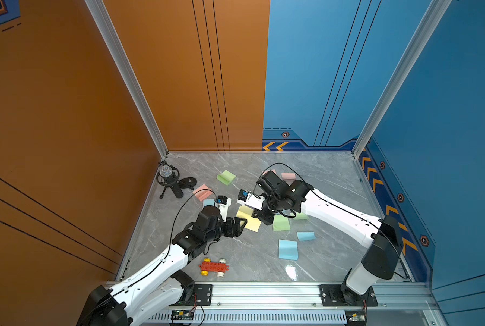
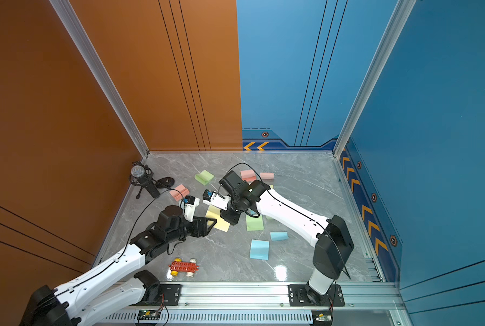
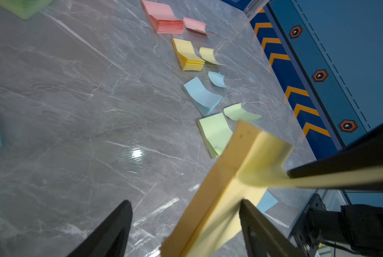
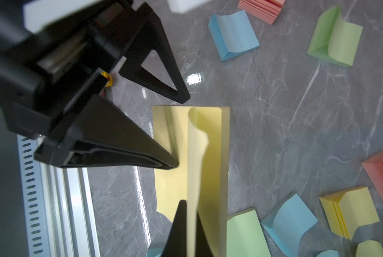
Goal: Tear off pages from different memo pads
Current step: Tear off the paper from the memo pad.
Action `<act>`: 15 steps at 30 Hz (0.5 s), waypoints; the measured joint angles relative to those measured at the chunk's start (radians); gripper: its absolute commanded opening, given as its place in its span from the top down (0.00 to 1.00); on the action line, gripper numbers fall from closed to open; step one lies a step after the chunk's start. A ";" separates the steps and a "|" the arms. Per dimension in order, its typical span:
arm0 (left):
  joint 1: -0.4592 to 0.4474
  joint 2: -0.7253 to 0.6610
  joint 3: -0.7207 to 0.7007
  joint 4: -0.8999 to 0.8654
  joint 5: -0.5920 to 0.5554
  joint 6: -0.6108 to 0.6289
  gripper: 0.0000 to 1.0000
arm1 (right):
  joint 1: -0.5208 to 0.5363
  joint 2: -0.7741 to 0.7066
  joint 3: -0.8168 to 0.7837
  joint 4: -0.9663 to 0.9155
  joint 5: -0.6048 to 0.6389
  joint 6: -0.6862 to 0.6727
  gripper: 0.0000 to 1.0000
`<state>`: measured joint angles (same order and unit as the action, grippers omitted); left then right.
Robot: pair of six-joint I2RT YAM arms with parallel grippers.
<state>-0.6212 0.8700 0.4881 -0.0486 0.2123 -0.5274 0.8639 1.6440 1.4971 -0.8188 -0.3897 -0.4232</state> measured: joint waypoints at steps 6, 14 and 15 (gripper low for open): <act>-0.088 -0.120 -0.038 0.035 0.034 0.038 0.26 | -0.011 -0.083 -0.072 -0.040 -0.156 -0.114 1.00; -0.159 -0.182 -0.060 0.086 0.042 0.067 1.00 | -0.067 -0.133 -0.082 -0.053 -0.237 -0.139 1.00; -0.161 -0.181 -0.060 0.088 0.032 0.064 1.00 | -0.072 -0.134 -0.083 -0.052 -0.239 -0.139 1.00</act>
<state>-0.7826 0.6891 0.4278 0.0395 0.2440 -0.4629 0.7918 1.5101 1.4143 -0.8711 -0.6285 -0.5621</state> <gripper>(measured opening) 0.073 0.040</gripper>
